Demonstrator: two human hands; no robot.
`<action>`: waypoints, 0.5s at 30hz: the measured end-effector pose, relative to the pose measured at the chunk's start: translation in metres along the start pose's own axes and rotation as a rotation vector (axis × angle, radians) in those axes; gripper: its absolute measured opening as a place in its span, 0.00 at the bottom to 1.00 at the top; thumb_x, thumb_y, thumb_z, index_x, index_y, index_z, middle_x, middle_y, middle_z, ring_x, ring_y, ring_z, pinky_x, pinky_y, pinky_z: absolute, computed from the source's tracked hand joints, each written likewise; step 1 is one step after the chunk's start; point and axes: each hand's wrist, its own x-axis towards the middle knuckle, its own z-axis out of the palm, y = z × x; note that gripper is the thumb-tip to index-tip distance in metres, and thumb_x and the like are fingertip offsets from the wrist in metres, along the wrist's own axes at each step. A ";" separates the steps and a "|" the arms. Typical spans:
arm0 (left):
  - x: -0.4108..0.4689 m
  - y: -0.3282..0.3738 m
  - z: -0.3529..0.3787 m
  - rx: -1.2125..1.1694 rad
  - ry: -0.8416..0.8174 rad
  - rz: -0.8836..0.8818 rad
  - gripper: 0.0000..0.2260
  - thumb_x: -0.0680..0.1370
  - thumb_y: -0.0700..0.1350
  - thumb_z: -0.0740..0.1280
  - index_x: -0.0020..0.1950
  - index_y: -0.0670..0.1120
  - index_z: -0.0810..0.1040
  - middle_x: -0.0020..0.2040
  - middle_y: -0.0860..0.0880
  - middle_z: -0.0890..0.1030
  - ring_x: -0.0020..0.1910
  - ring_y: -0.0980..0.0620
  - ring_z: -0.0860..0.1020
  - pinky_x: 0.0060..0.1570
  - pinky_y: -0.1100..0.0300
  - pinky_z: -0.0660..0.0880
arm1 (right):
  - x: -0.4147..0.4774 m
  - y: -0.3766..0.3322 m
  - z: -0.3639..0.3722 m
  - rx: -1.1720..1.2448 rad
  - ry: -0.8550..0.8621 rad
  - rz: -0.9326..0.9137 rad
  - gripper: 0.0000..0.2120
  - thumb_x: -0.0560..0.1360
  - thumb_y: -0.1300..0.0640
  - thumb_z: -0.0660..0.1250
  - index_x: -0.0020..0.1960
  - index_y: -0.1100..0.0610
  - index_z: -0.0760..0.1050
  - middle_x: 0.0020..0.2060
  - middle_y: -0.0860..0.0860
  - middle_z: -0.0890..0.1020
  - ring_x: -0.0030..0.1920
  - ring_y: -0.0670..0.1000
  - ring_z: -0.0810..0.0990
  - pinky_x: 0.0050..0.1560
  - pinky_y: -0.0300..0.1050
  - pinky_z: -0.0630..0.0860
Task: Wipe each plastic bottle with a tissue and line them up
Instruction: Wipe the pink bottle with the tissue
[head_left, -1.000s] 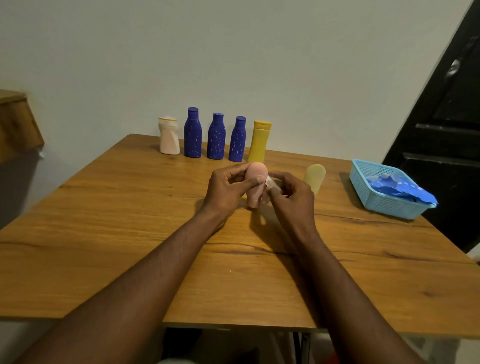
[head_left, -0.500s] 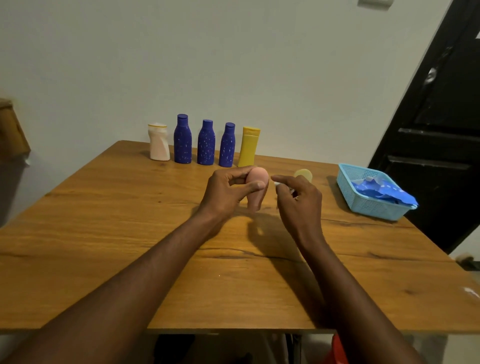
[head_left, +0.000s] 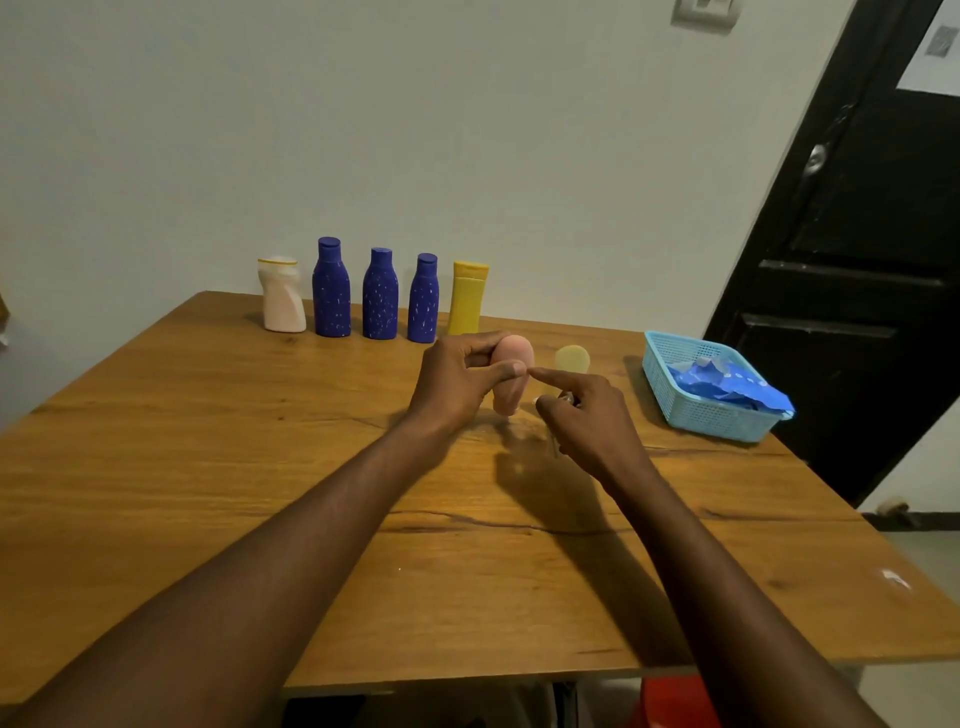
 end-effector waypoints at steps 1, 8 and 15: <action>0.001 -0.001 0.002 0.002 -0.001 -0.002 0.23 0.74 0.44 0.78 0.69 0.49 0.80 0.61 0.54 0.84 0.57 0.61 0.80 0.47 0.71 0.76 | 0.000 0.003 0.001 0.005 -0.012 0.011 0.22 0.75 0.54 0.64 0.68 0.43 0.77 0.57 0.56 0.84 0.47 0.51 0.82 0.47 0.57 0.84; 0.009 -0.010 0.011 -0.014 -0.003 -0.036 0.23 0.74 0.43 0.78 0.69 0.48 0.80 0.62 0.53 0.83 0.57 0.61 0.80 0.49 0.68 0.78 | 0.008 0.011 0.002 0.028 -0.033 0.041 0.23 0.75 0.55 0.64 0.69 0.43 0.76 0.65 0.56 0.80 0.58 0.52 0.80 0.54 0.58 0.82; 0.012 -0.022 0.017 -0.021 -0.002 -0.060 0.25 0.74 0.42 0.78 0.70 0.48 0.79 0.64 0.51 0.83 0.59 0.58 0.81 0.59 0.56 0.81 | 0.013 0.020 0.008 0.049 -0.050 0.058 0.24 0.77 0.54 0.64 0.72 0.44 0.73 0.68 0.56 0.78 0.56 0.49 0.76 0.54 0.48 0.78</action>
